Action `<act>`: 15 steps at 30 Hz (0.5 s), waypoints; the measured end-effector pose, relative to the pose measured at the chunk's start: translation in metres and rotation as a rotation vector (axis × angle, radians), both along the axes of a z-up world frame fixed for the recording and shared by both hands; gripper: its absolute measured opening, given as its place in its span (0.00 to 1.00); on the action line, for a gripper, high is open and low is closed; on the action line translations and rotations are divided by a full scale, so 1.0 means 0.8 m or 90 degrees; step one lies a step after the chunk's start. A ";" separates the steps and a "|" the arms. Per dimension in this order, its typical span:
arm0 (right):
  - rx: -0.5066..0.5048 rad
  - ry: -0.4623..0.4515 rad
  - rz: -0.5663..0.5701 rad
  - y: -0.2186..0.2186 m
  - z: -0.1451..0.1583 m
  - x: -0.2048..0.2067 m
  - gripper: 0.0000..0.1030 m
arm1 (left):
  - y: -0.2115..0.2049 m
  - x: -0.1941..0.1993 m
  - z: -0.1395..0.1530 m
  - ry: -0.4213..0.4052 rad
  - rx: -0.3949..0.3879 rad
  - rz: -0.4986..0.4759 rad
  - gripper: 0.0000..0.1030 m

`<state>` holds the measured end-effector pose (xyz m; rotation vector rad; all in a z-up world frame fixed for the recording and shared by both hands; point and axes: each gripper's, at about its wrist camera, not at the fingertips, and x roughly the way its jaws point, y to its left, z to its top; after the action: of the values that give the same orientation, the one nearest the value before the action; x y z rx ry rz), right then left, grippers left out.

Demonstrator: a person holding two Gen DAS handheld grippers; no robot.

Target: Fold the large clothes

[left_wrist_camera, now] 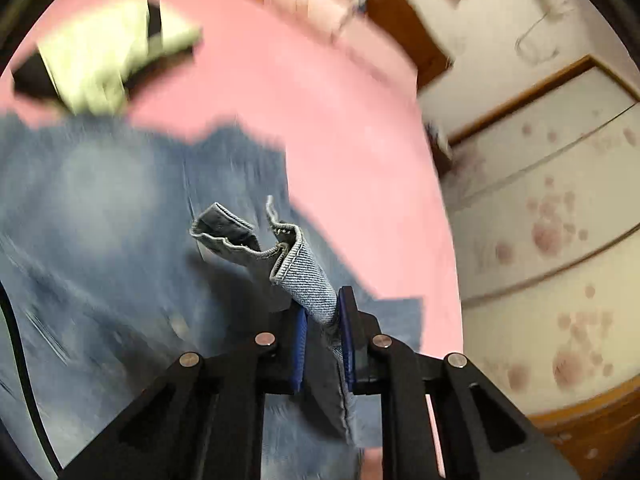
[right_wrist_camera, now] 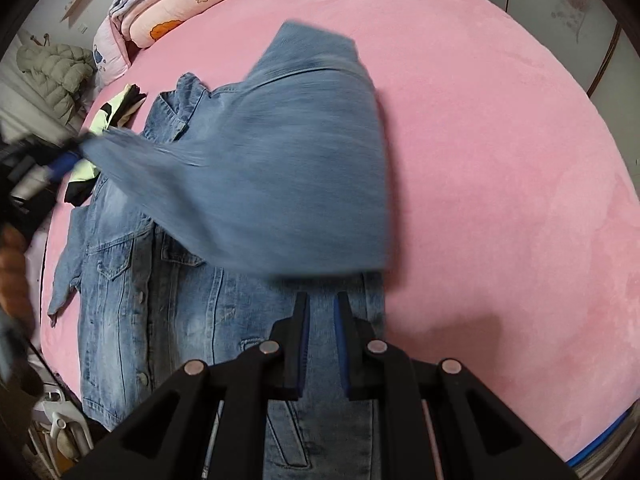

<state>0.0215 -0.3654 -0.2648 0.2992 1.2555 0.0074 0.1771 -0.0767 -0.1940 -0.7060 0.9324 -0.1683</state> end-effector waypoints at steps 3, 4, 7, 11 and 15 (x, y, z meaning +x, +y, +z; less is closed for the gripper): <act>-0.007 -0.010 0.006 0.005 -0.002 0.008 0.12 | 0.046 -0.007 0.025 -0.044 0.060 0.057 0.12; -0.009 -0.011 0.008 0.008 -0.004 0.010 0.12 | 0.062 -0.009 0.019 -0.038 0.095 0.071 0.13; -0.012 -0.009 0.023 0.019 -0.018 0.024 0.12 | 0.105 -0.012 -0.031 0.024 0.134 0.086 0.13; -0.032 0.000 0.038 0.032 -0.037 0.044 0.12 | 0.135 -0.016 -0.120 0.128 0.164 0.102 0.13; -0.027 -0.004 0.029 0.035 -0.041 0.062 0.12 | 0.146 -0.036 -0.159 0.158 0.155 0.126 0.13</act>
<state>0.0712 -0.3374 -0.2976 0.2340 1.2540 0.0208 0.1486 0.0403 -0.3210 -0.5964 1.0907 0.2101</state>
